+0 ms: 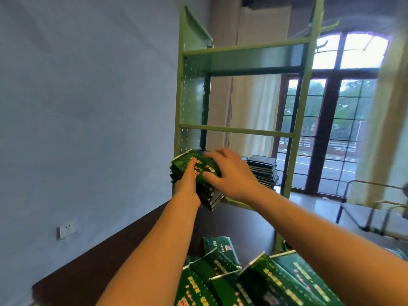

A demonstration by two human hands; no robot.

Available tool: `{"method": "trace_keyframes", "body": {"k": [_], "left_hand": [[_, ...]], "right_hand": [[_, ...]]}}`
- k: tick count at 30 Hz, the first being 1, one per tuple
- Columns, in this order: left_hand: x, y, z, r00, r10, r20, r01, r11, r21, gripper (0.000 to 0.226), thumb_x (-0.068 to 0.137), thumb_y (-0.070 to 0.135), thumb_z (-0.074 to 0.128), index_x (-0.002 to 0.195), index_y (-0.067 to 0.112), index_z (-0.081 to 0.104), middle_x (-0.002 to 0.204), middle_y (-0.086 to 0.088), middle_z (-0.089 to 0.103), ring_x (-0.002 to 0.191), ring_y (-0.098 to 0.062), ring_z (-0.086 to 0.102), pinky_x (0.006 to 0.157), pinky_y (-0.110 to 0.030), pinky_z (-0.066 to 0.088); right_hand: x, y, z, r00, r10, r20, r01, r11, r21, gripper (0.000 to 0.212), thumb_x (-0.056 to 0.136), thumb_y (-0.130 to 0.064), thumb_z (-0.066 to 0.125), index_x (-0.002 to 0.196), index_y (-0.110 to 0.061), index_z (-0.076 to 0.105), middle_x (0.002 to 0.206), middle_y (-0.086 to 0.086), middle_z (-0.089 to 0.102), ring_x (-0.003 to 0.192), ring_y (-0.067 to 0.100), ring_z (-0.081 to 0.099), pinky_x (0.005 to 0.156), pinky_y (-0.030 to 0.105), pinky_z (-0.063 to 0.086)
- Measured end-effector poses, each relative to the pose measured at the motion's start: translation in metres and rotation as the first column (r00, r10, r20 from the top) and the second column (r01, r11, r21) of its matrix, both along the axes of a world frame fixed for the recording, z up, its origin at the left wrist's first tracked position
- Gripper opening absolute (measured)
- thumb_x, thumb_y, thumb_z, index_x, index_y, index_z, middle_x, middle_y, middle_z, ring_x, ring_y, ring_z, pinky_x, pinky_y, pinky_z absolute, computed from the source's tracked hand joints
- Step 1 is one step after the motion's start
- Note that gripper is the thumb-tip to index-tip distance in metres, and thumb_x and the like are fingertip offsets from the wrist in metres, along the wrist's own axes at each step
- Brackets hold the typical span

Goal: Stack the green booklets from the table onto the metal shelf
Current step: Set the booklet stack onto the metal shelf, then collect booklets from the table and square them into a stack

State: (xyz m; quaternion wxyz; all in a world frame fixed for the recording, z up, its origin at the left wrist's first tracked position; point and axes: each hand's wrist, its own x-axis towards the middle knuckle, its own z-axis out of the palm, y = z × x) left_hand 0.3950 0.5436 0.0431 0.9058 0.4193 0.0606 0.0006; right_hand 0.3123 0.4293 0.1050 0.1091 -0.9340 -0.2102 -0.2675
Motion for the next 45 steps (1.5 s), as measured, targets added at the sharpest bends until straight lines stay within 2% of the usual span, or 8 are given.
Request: {"method": "trace_keyframes", "body": {"k": [6,10,14,17,31,34,38,45], "left_hand": [[0.021,-0.012,0.001,0.998,-0.052,-0.031,0.053,0.998,0.016,0.116,0.021,0.072,0.082,0.123,0.02,0.062,0.114,-0.014,0.068,0.099,-0.037,0.067,0.085,-0.058,0.053],[-0.04,-0.009,0.03,0.996,-0.068,-0.066,0.075,0.99,0.119,0.071,0.083,0.073,0.045,0.116,0.012,0.059,0.103,-0.015,0.065,0.087,-0.031,0.062,0.067,-0.041,0.052],[-0.035,0.003,0.003,0.995,0.019,-0.096,0.026,0.894,0.447,0.078,0.097,0.061,0.015,0.133,0.003,0.052,0.127,-0.017,0.06,0.115,-0.03,0.057,0.09,-0.036,0.045],[-0.029,0.013,-0.014,0.993,0.036,-0.113,0.037,0.815,0.579,0.082,0.097,0.061,0.014,0.092,-0.002,0.066,0.099,-0.018,0.066,0.082,-0.026,0.064,0.076,-0.037,0.048],[-0.005,-0.004,-0.019,0.994,-0.032,-0.106,0.056,0.972,0.23,0.025,0.101,0.015,0.046,0.081,0.0,0.052,0.091,-0.016,0.062,0.092,-0.027,0.062,0.079,-0.036,0.048],[-0.003,-0.008,-0.017,0.997,0.016,-0.081,0.018,0.916,0.4,0.024,0.102,0.011,0.043,0.108,-0.009,0.054,0.096,-0.018,0.064,0.102,-0.031,0.066,0.067,-0.027,0.054],[0.0,-0.011,-0.018,0.994,0.107,0.01,-0.088,0.755,0.649,0.021,0.101,0.017,0.046,0.105,-0.003,0.054,0.066,-0.008,0.055,0.04,-0.009,0.058,0.035,-0.016,0.044],[0.004,0.002,-0.03,0.95,0.258,0.174,-0.26,0.349,0.9,0.043,0.095,0.04,0.053,0.062,0.013,0.052,0.08,-0.015,0.069,0.085,-0.035,0.064,0.078,-0.04,0.05]], "right_hand": [[0.012,-0.013,-0.019,0.994,-0.074,0.081,0.097,0.934,-0.343,0.073,0.086,-0.052,0.053,0.148,-0.033,0.02,0.154,0.001,0.023,0.139,0.027,0.021,0.11,0.046,0.023],[0.026,-0.012,-0.017,0.994,-0.102,0.038,0.109,0.932,-0.346,0.088,0.08,-0.056,0.062,0.15,-0.031,0.014,0.153,0.002,0.024,0.138,0.03,0.027,0.107,0.047,0.031],[0.038,-0.009,-0.013,0.993,-0.109,0.041,0.117,0.922,-0.37,0.09,0.077,-0.05,0.067,0.149,-0.031,0.016,0.15,0.002,0.03,0.131,0.031,0.037,0.099,0.045,0.04],[0.044,-0.011,-0.011,0.993,-0.102,0.053,0.114,0.919,-0.377,0.089,0.076,-0.048,0.068,0.148,-0.032,0.018,0.147,0.001,0.035,0.126,0.029,0.043,0.093,0.043,0.043],[0.078,-0.016,0.0,0.996,-0.088,-0.028,0.072,0.929,-0.363,0.085,0.076,-0.042,0.072,0.145,-0.029,0.024,0.141,0.003,0.044,0.125,0.028,0.045,0.099,0.044,0.041],[0.079,-0.016,-0.002,0.995,-0.091,-0.036,0.072,0.929,-0.364,0.09,0.076,-0.041,0.072,0.147,-0.027,0.019,0.145,0.004,0.039,0.129,0.029,0.04,0.103,0.045,0.037],[0.074,-0.018,-0.004,0.997,-0.075,-0.01,0.068,0.945,-0.318,0.099,0.078,-0.037,0.072,0.151,-0.023,0.006,0.155,0.008,0.023,0.14,0.03,0.026,0.11,0.046,0.029],[0.038,-0.032,-0.01,0.994,-0.001,0.112,0.037,0.946,-0.323,0.092,0.083,-0.027,0.067,0.152,-0.019,0.007,0.153,0.008,0.026,0.139,0.026,0.026,0.111,0.039,0.029]]}}
